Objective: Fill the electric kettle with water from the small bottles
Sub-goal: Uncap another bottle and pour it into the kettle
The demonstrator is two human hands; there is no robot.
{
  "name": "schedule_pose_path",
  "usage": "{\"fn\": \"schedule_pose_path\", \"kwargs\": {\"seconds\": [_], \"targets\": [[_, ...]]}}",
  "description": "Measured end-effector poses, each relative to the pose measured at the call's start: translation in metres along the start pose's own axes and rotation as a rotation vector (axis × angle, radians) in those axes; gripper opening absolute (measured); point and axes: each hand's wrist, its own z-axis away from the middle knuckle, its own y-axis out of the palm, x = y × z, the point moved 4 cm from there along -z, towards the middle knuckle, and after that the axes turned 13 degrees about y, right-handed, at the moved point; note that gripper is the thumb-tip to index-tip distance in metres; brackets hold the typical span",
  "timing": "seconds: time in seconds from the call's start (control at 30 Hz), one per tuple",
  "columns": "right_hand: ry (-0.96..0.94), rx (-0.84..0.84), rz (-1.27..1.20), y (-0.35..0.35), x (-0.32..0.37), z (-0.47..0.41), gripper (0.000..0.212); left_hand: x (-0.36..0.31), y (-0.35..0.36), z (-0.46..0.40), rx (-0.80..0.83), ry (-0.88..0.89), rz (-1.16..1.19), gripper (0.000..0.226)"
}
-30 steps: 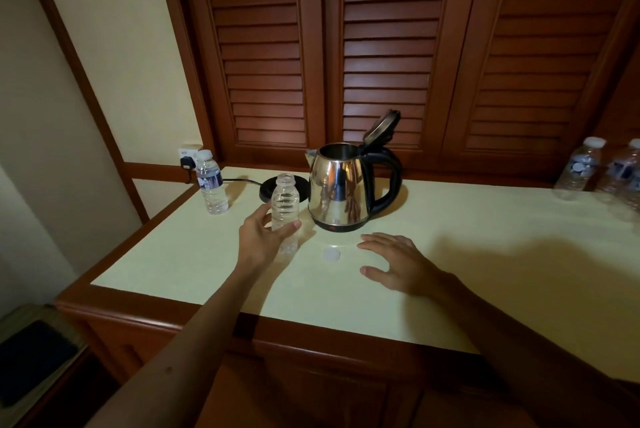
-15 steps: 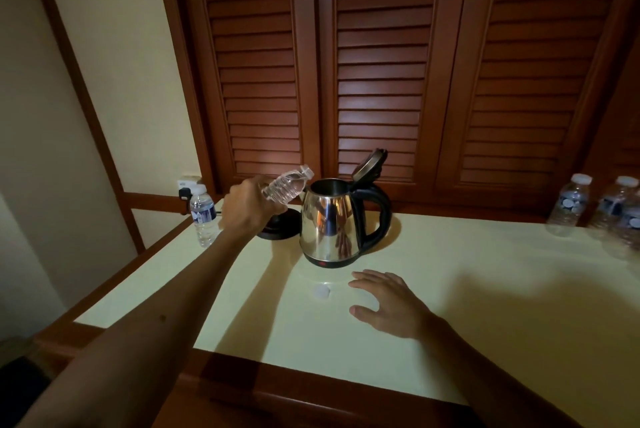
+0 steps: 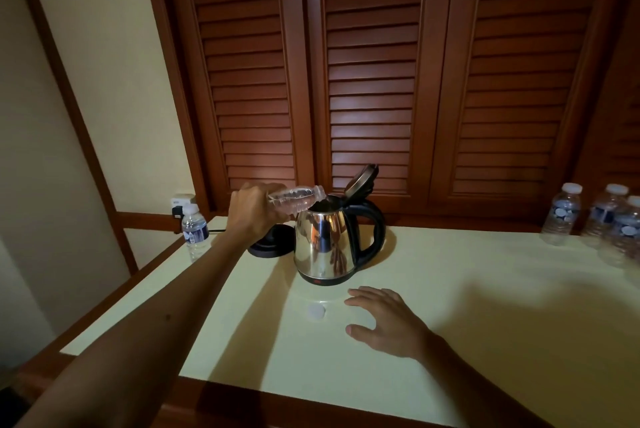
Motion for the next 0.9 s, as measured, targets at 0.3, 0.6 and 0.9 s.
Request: {"fn": "schedule_pose_path", "kwargs": {"seconds": [0.3,0.6,0.9], "targets": [[0.004,-0.002,0.001,-0.001,0.001,0.0,0.062,0.01,0.005,-0.006,0.029,0.055,-0.053,0.045],[0.007,-0.003,-0.009,-0.002,0.002,0.001,0.061,0.016,0.006,-0.013,0.066,0.124,-0.153,0.063],[0.009,-0.012,-0.007,-0.003,0.003,0.0,0.06,0.016,0.006,-0.016,0.055,0.176,-0.143,0.06]]}}
